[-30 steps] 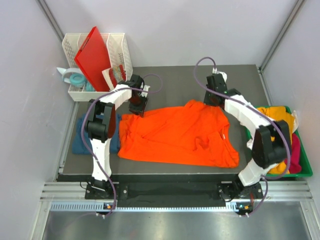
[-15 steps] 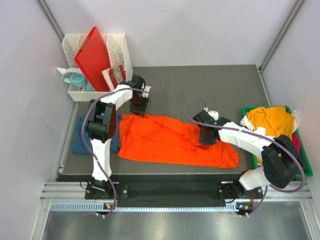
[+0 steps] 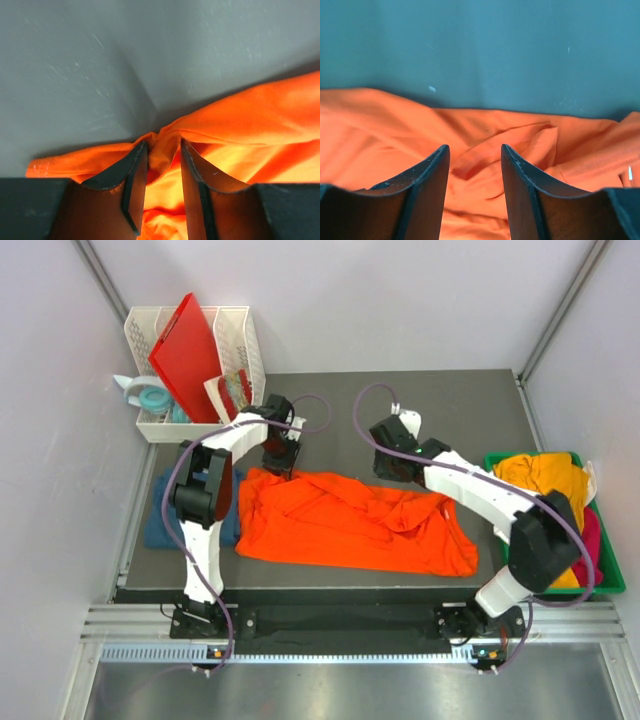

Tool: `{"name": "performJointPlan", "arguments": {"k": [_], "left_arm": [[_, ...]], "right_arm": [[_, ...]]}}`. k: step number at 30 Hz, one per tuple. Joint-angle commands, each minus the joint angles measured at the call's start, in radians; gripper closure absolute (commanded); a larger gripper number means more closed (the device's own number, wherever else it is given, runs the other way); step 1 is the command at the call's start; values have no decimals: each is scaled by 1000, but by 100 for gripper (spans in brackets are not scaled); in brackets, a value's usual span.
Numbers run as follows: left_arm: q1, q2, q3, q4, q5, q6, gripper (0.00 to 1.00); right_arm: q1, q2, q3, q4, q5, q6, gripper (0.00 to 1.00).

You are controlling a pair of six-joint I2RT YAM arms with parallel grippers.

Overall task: Fold and stack the t-shirts
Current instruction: Flatten out the tshirt

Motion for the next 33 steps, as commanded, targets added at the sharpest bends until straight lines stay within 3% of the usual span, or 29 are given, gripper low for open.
{"name": "performJointPlan", "arguments": {"k": [1, 4, 11, 14, 18, 33], "left_arm": [[-6, -63, -33, -15, 20, 1, 63], [-4, -68, -39, -19, 18, 1, 63], [-6, -77, -59, -10, 23, 2, 63], [-4, -68, -50, -16, 29, -1, 63], [-6, -63, -47, -18, 27, -4, 63], [-6, -54, -53, -18, 27, -1, 63]], "right_arm": [[-17, 106, 0, 0, -22, -30, 55], [-28, 144, -23, -17, -25, -19, 55], [-30, 44, -136, 7, -39, -8, 56], [-28, 44, -146, -22, -53, -8, 61], [-18, -9, -205, -31, -51, 4, 100], [97, -267, -423, -165, -99, 188, 100]]}}
